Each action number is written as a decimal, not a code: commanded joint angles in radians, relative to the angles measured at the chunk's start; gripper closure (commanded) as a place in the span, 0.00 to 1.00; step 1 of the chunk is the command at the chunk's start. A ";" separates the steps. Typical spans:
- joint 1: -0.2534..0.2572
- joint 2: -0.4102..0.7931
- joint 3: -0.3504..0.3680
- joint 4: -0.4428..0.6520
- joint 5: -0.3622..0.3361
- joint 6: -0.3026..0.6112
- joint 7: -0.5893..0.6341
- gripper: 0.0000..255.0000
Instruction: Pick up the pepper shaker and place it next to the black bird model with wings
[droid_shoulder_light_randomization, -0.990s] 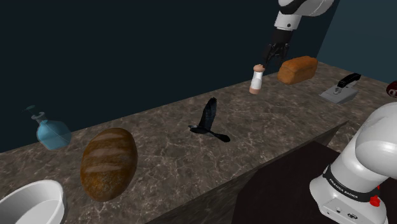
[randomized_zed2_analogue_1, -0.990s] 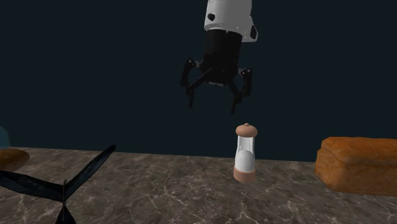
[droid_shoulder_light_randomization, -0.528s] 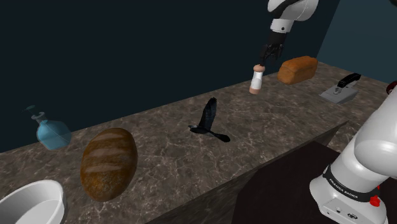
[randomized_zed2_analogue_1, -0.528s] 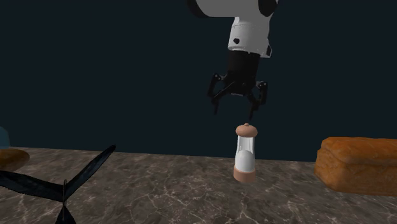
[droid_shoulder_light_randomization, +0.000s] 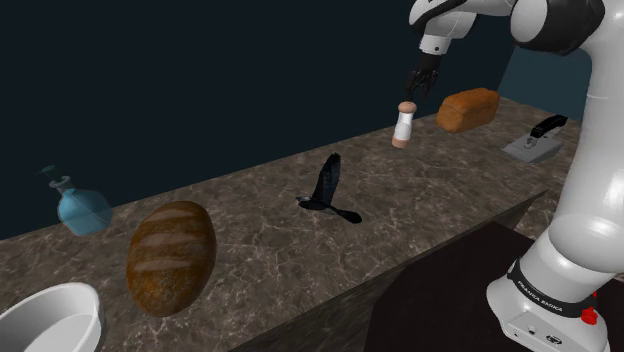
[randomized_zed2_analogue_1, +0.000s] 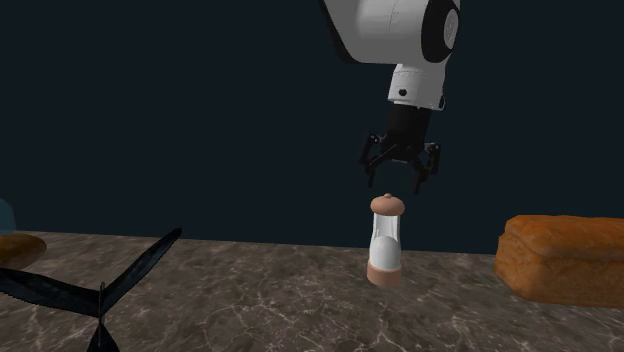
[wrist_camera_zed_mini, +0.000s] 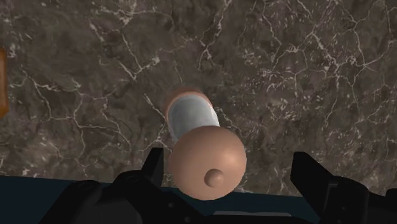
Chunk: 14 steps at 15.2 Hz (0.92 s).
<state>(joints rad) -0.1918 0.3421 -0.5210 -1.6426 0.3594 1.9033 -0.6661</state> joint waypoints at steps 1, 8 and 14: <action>-0.022 0.050 0.006 0.047 0.025 -0.004 -0.021 0.00; -0.016 0.074 0.018 -0.007 0.045 0.071 -0.034 0.00; -0.016 0.074 0.018 -0.007 0.045 0.071 -0.034 0.00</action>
<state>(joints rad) -0.2077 0.4166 -0.5030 -1.6493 0.4043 1.9738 -0.7004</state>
